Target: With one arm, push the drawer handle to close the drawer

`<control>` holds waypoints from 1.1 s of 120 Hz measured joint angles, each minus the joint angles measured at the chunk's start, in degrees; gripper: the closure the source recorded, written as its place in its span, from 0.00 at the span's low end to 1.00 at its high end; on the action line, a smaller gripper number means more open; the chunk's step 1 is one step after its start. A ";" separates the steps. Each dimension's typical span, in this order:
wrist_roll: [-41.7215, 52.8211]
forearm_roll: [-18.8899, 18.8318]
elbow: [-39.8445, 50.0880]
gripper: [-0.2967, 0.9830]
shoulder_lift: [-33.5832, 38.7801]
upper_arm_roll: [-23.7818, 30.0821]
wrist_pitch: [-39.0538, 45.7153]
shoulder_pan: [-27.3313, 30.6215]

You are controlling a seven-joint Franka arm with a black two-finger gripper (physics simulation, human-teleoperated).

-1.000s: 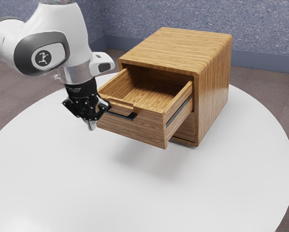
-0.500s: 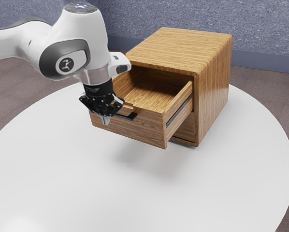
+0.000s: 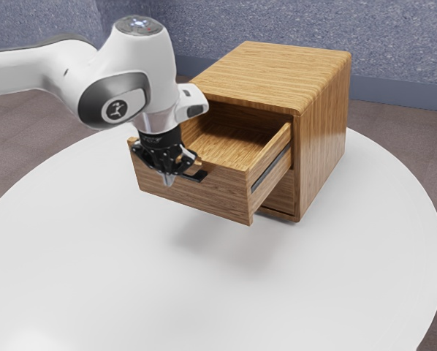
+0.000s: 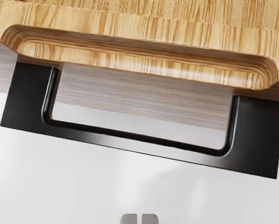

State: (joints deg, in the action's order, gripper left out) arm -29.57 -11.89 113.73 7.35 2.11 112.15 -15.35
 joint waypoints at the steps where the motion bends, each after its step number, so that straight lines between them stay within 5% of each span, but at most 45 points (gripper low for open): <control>1: 0.00 -0.08 -0.03 0.85 -0.05 0.00 0.08 0.01; 132: -0.10 -6.86 -7.99 0.85 -10.76 -0.50 8.96 1.46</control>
State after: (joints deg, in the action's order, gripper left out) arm -29.67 -18.75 105.74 -3.40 1.61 121.11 -13.89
